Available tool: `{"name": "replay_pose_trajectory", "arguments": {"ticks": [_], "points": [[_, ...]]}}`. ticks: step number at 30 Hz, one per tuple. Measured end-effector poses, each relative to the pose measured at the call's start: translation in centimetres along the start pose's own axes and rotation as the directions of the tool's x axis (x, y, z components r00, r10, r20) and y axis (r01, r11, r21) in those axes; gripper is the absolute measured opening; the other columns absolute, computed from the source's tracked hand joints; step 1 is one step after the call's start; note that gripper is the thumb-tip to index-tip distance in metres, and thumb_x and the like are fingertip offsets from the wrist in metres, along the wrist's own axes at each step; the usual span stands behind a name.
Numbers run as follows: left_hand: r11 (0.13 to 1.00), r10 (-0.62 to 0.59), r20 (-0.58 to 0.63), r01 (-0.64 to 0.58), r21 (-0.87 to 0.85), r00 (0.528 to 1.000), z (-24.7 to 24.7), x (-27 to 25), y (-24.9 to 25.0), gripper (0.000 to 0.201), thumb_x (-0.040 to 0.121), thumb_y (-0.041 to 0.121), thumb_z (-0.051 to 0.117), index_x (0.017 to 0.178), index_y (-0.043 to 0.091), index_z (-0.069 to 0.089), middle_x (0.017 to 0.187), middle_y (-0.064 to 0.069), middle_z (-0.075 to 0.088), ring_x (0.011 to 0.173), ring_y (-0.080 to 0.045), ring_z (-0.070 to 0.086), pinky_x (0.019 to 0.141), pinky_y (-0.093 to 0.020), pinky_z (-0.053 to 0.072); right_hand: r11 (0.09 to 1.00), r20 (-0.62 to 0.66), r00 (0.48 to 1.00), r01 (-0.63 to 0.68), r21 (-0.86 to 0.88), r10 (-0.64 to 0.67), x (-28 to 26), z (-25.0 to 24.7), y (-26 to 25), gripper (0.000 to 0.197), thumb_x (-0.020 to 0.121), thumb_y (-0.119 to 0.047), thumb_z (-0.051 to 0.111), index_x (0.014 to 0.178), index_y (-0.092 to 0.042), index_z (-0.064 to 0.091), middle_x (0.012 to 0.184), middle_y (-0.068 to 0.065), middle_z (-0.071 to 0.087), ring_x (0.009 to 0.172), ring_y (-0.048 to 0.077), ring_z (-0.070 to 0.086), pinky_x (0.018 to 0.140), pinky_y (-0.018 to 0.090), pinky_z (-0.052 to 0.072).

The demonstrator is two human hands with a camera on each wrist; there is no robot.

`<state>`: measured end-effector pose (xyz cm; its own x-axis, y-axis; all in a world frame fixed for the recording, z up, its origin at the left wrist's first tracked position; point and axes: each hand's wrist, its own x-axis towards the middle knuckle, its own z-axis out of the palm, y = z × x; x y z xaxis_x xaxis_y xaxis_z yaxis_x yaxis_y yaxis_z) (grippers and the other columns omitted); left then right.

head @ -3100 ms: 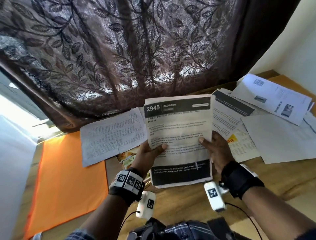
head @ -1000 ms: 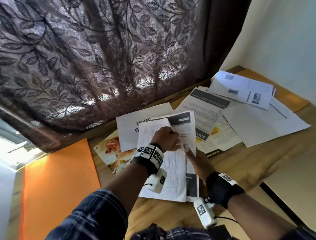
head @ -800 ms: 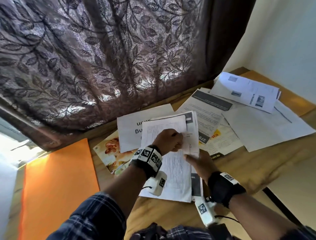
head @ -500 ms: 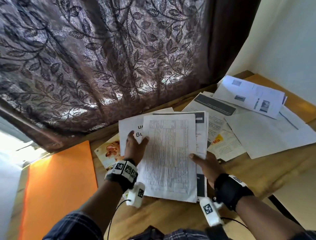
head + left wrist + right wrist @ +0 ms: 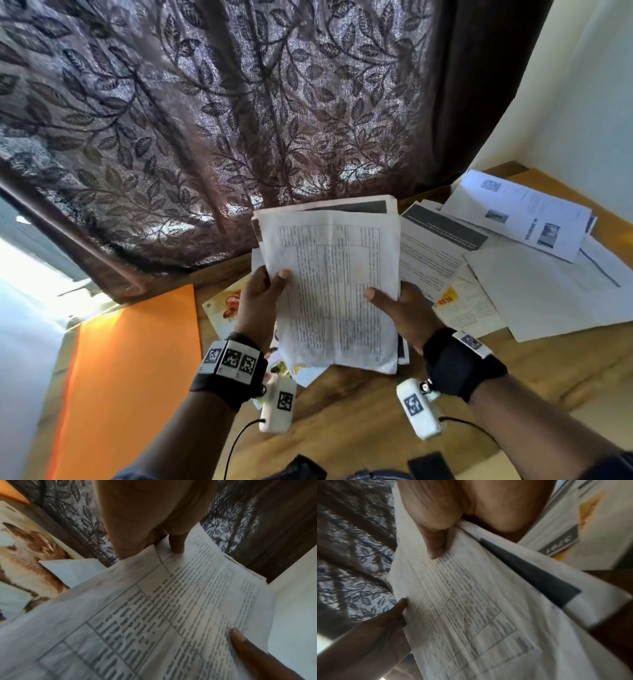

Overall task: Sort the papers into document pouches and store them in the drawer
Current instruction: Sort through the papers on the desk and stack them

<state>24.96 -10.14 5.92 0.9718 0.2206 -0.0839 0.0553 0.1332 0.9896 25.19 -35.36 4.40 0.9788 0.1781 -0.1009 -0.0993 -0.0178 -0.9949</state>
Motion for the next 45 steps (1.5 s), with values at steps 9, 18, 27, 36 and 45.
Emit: {"name": "replay_pose_trajectory", "arguments": {"ticks": [9, 18, 27, 36, 45], "points": [[0.988, 0.099, 0.079, -0.089, -0.125, 0.992, -1.2, -1.6, 0.0, 0.042, 0.085, 0.004, 0.067, 0.125, 0.001, 0.057, 0.123, -0.019, 0.068, 0.113, -0.036, 0.066, 0.088, -0.045, 0.057, 0.998, -0.026, 0.997, 0.071, -0.004, -0.071, 1.3, -0.1, -1.1, 0.027, 0.080, -0.017, 0.081, 0.106, -0.013, 0.074, 0.101, 0.004, 0.077, 0.097, 0.020, 0.073, 0.081, 0.037, 0.059], [0.995, 0.074, 0.053, -0.070, -0.078, 0.996, -0.1, -2.3, -2.1, 0.042, 0.085, 0.014, 0.075, 0.123, 0.004, 0.060, 0.118, -0.012, 0.072, 0.112, -0.029, 0.067, 0.091, -0.042, 0.057, 0.996, -0.019, 1.000, 0.018, 0.083, -0.016, 0.9, 0.1, 0.7, 0.028, 0.083, 0.001, 0.074, 0.096, -0.024, 0.070, 0.085, -0.015, 0.077, 0.083, -0.002, 0.071, 0.068, 0.014, 0.055], [0.995, 0.096, 0.015, -0.096, 0.008, 0.995, 0.4, -2.8, -3.5, 0.035, 0.082, 0.037, 0.069, 0.111, 0.017, 0.067, 0.107, 0.005, 0.075, 0.102, -0.015, 0.068, 0.085, -0.033, 0.058, 0.997, 0.041, 0.998, -0.053, 0.062, 0.050, 1.0, -0.9, 0.9, 0.014, 0.091, -0.011, 0.068, 0.096, -0.024, 0.071, 0.090, -0.008, 0.078, 0.087, 0.007, 0.073, 0.069, 0.017, 0.056], [0.995, -0.009, -0.012, 0.010, 0.102, 1.000, 2.0, -3.8, -4.8, 0.016, 0.095, 0.021, 0.064, 0.103, 0.007, 0.068, 0.097, -0.012, 0.077, 0.089, -0.034, 0.073, 0.074, -0.058, 0.060, 0.991, -0.050, 0.991, -0.126, 0.040, 0.128, 0.3, -3.9, 2.0, 0.022, 0.094, -0.027, 0.064, 0.112, -0.018, 0.071, 0.103, 0.000, 0.077, 0.098, 0.017, 0.072, 0.089, 0.039, 0.055], [0.941, -0.173, 0.018, 0.160, 0.298, 0.985, 4.4, -5.6, -8.0, 0.005, 0.096, 0.017, 0.064, 0.097, 0.016, 0.069, 0.096, -0.010, 0.077, 0.086, -0.027, 0.075, 0.069, -0.051, 0.062, 0.986, -0.043, 0.985, -0.166, -0.014, 0.165, -1.7, -8.3, 5.7, 0.024, 0.092, -0.015, 0.066, 0.116, -0.018, 0.069, 0.106, -0.006, 0.076, 0.102, 0.009, 0.070, 0.089, 0.026, 0.050]]}}
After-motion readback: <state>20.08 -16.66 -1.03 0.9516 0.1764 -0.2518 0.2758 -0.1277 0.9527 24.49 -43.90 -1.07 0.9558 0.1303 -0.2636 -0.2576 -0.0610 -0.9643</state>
